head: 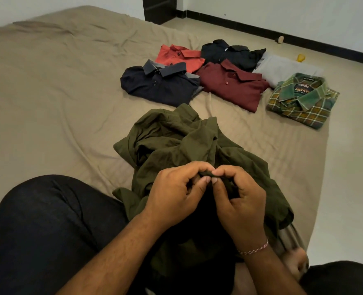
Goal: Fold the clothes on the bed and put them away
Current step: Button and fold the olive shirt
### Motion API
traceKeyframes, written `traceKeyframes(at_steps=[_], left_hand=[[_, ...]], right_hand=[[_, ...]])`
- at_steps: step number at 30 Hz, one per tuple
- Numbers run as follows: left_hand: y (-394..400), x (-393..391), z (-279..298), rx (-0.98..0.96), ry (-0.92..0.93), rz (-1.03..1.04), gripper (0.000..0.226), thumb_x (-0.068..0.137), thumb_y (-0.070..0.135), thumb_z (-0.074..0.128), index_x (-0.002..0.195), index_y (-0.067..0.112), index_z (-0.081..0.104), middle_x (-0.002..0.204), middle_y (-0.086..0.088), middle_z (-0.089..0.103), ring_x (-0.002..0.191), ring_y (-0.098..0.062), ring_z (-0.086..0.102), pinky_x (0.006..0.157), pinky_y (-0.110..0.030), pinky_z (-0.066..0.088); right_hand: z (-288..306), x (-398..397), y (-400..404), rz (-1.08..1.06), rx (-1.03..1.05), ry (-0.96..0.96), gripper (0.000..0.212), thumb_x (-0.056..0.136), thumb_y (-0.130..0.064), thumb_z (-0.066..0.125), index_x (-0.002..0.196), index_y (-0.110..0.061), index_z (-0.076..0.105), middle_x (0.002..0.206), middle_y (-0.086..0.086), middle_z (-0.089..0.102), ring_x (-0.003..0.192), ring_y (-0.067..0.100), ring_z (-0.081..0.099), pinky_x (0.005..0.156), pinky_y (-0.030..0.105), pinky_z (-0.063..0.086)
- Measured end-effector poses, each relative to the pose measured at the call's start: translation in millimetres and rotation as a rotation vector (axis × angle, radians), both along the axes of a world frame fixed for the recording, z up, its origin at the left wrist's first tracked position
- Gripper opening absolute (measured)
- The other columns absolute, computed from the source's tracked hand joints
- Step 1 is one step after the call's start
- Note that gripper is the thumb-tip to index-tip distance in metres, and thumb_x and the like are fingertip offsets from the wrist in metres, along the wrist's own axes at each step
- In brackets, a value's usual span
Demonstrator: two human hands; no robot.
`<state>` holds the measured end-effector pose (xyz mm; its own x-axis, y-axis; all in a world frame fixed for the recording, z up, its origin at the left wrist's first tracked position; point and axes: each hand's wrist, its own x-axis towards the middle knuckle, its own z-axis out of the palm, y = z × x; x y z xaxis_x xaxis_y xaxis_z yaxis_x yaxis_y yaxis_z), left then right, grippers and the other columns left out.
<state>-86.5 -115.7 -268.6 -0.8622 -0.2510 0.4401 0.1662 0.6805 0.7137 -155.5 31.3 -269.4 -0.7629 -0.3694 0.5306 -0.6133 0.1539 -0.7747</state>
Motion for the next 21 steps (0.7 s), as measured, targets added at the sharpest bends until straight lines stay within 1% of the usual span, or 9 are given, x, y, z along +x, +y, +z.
traceKeyframes(at_steps=[3, 6, 9, 11, 13, 15, 17, 19, 21], left_hand=[[0, 0, 1, -0.021, 0.028, 0.016, 0.017, 0.099, 0.026, 0.065, 0.114, 0.024, 0.072, 0.078, 0.011, 0.067, 0.068, -0.010, 0.065, 0.064, -0.036, 0.055], [1, 0, -1, -0.039, 0.033, 0.018, 0.016, 0.099, 0.028, 0.064, 0.110, 0.022, 0.074, 0.080, 0.012, 0.068, 0.071, -0.009, 0.066, 0.065, -0.036, 0.055], [2, 1, -5, 0.005, 0.040, 0.067, 0.017, 0.100, 0.028, 0.062, 0.110, 0.023, 0.074, 0.084, 0.010, 0.071, 0.074, -0.011, 0.068, 0.068, -0.037, 0.056], [3, 2, -6, 0.059, 0.049, 0.132, 0.017, 0.099, 0.024, 0.064, 0.111, 0.023, 0.074, 0.085, 0.011, 0.071, 0.076, -0.011, 0.068, 0.072, -0.034, 0.057], [4, 1, -4, 0.152, 0.023, 0.190, 0.023, 0.098, 0.017, 0.067, 0.118, 0.025, 0.072, 0.087, 0.015, 0.070, 0.082, -0.010, 0.069, 0.076, -0.024, 0.057], [3, -1, -2, 0.269, -0.056, 0.187, 0.043, 0.096, 0.013, 0.071, 0.135, 0.029, 0.063, 0.094, 0.016, 0.069, 0.090, -0.011, 0.068, 0.078, -0.018, 0.055], [1, -4, -3, 0.330, -0.147, 0.130, 0.068, 0.092, 0.013, 0.075, 0.151, 0.032, 0.047, 0.107, 0.017, 0.066, 0.102, -0.010, 0.066, 0.081, -0.022, 0.056], [-1, -5, -6, 0.286, -0.228, 0.063, 0.087, 0.088, 0.020, 0.079, 0.159, 0.035, 0.032, 0.121, 0.021, 0.061, 0.114, -0.007, 0.061, 0.090, -0.024, 0.054], [4, -4, -8, 0.194, -0.292, 0.001, 0.095, 0.085, 0.029, 0.082, 0.161, 0.038, 0.025, 0.131, 0.023, 0.056, 0.125, -0.002, 0.054, 0.103, -0.021, 0.047]], right_hand=[[1, 3, -3, -0.035, -0.013, 0.004, 0.013, 0.089, -0.003, 0.067, 0.096, -0.014, 0.070, 0.094, -0.010, 0.070, 0.089, 0.005, 0.068, 0.079, 0.018, 0.052], [2, 6, -4, -0.079, 0.008, 0.050, 0.013, 0.090, -0.003, 0.066, 0.096, -0.014, 0.070, 0.090, -0.008, 0.070, 0.083, 0.003, 0.067, 0.075, 0.016, 0.052], [3, 7, -6, -0.079, 0.073, 0.168, 0.008, 0.092, -0.006, 0.066, 0.096, -0.010, 0.071, 0.092, -0.004, 0.071, 0.085, 0.005, 0.066, 0.080, 0.016, 0.052], [4, 6, -8, -0.052, 0.094, 0.130, 0.010, 0.092, -0.004, 0.069, 0.097, -0.012, 0.071, 0.093, -0.006, 0.071, 0.087, 0.002, 0.066, 0.081, 0.014, 0.051], [4, 5, -8, -0.041, 0.106, -0.021, 0.013, 0.091, -0.004, 0.073, 0.096, -0.016, 0.071, 0.089, -0.013, 0.070, 0.083, 0.002, 0.068, 0.075, 0.012, 0.051], [3, 3, -7, -0.031, 0.089, -0.250, 0.014, 0.090, -0.008, 0.075, 0.093, -0.021, 0.072, 0.078, -0.010, 0.070, 0.075, 0.007, 0.068, 0.069, 0.015, 0.053], [3, -3, -5, 0.010, 0.004, -0.509, 0.014, 0.092, -0.008, 0.073, 0.089, -0.022, 0.073, 0.078, -0.002, 0.074, 0.073, 0.010, 0.070, 0.071, 0.026, 0.059], [6, -8, -3, 0.028, -0.133, -0.731, 0.014, 0.094, -0.008, 0.071, 0.088, -0.019, 0.077, 0.084, 0.009, 0.077, 0.078, 0.020, 0.070, 0.080, 0.044, 0.060], [9, -12, 0, 0.018, -0.209, -0.834, 0.013, 0.095, -0.009, 0.070, 0.089, -0.017, 0.079, 0.089, 0.019, 0.075, 0.082, 0.031, 0.069, 0.087, 0.057, 0.058]])
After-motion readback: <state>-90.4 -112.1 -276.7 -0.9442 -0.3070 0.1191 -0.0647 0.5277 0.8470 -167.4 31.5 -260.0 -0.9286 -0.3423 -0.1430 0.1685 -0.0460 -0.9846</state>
